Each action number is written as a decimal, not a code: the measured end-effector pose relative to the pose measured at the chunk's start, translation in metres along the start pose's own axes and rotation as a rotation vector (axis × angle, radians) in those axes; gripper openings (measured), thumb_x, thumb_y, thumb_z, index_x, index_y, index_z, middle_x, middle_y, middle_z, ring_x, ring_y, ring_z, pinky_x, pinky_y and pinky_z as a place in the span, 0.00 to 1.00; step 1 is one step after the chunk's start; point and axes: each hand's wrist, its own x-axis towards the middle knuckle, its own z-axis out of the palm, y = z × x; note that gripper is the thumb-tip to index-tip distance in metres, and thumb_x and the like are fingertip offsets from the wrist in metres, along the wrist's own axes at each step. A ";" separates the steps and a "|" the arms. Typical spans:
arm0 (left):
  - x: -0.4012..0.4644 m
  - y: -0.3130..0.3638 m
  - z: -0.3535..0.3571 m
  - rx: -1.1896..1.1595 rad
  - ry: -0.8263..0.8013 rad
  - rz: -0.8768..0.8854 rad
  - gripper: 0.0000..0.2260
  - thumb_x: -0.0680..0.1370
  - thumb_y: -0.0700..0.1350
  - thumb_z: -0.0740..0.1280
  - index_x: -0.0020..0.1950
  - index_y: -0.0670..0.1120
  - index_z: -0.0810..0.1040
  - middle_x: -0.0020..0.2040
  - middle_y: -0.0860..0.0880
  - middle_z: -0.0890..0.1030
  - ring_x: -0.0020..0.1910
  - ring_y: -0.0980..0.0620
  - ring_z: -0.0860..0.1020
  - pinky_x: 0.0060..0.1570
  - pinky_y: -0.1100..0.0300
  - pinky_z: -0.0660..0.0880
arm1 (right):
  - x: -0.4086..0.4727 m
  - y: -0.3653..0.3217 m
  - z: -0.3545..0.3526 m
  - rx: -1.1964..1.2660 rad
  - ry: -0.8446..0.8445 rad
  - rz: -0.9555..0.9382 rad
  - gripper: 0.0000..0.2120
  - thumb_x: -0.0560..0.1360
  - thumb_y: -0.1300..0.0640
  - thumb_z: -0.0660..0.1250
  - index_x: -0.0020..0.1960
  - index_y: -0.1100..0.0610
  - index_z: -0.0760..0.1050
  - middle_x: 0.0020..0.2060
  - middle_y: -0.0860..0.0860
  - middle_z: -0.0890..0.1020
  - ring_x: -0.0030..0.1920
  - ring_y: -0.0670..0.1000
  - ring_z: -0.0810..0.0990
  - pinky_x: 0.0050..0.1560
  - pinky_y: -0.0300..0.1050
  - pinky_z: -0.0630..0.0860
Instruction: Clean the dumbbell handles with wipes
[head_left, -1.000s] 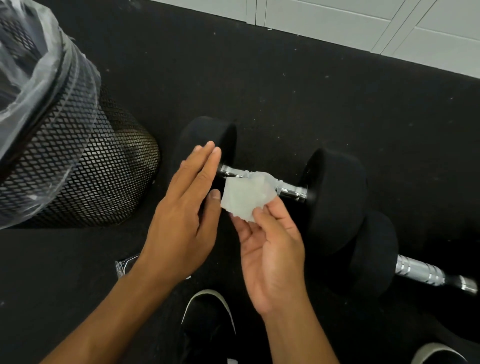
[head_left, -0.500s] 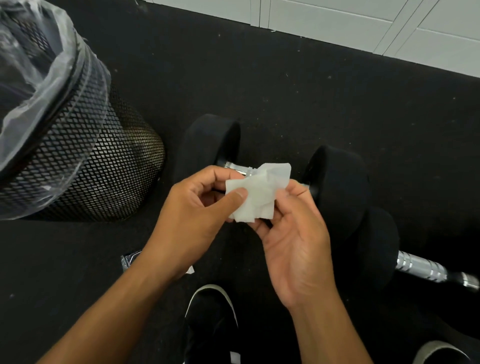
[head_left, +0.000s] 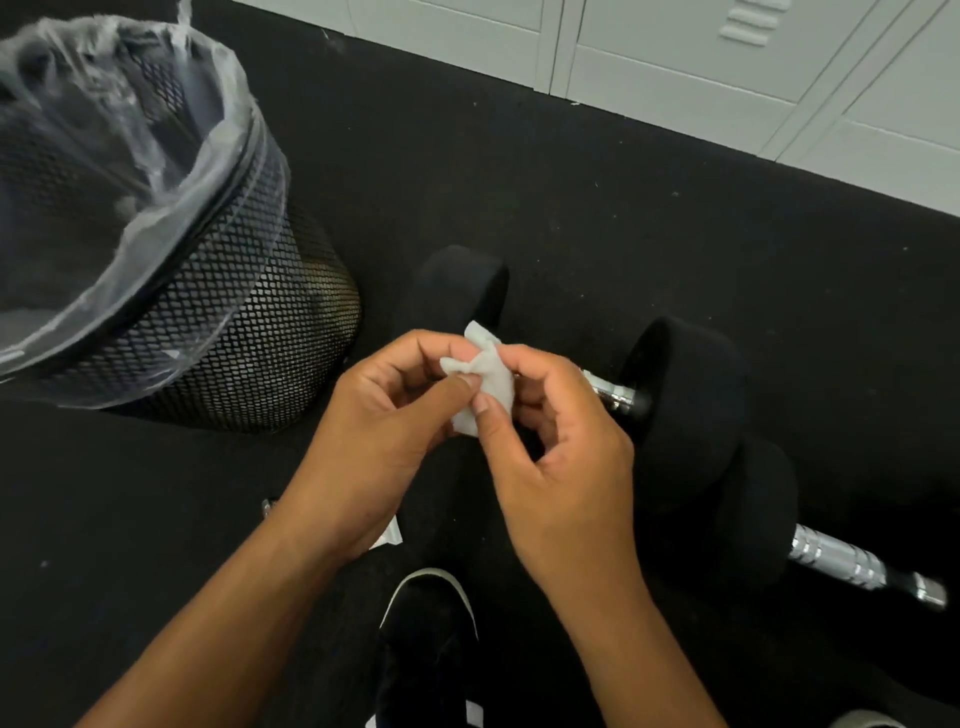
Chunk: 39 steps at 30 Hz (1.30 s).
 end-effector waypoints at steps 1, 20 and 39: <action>-0.002 0.001 -0.003 0.007 0.021 0.028 0.07 0.73 0.42 0.71 0.49 0.49 0.84 0.52 0.42 0.85 0.55 0.41 0.84 0.53 0.51 0.80 | 0.001 -0.003 0.003 0.012 -0.013 0.005 0.12 0.79 0.60 0.71 0.62 0.56 0.79 0.54 0.46 0.83 0.55 0.47 0.84 0.51 0.45 0.83; -0.011 0.039 -0.064 -0.235 0.232 0.161 0.10 0.78 0.43 0.69 0.58 0.43 0.82 0.58 0.36 0.82 0.62 0.34 0.79 0.65 0.40 0.75 | 0.059 -0.078 0.061 -0.010 -0.323 -0.158 0.07 0.76 0.64 0.73 0.50 0.52 0.81 0.42 0.45 0.84 0.44 0.49 0.85 0.42 0.44 0.83; 0.006 0.034 -0.060 -0.533 0.297 0.132 0.12 0.75 0.46 0.70 0.57 0.48 0.83 0.52 0.45 0.84 0.48 0.49 0.81 0.49 0.54 0.78 | 0.164 -0.162 0.162 -0.449 -0.692 -0.403 0.16 0.79 0.50 0.70 0.66 0.44 0.79 0.55 0.41 0.84 0.49 0.37 0.83 0.56 0.30 0.76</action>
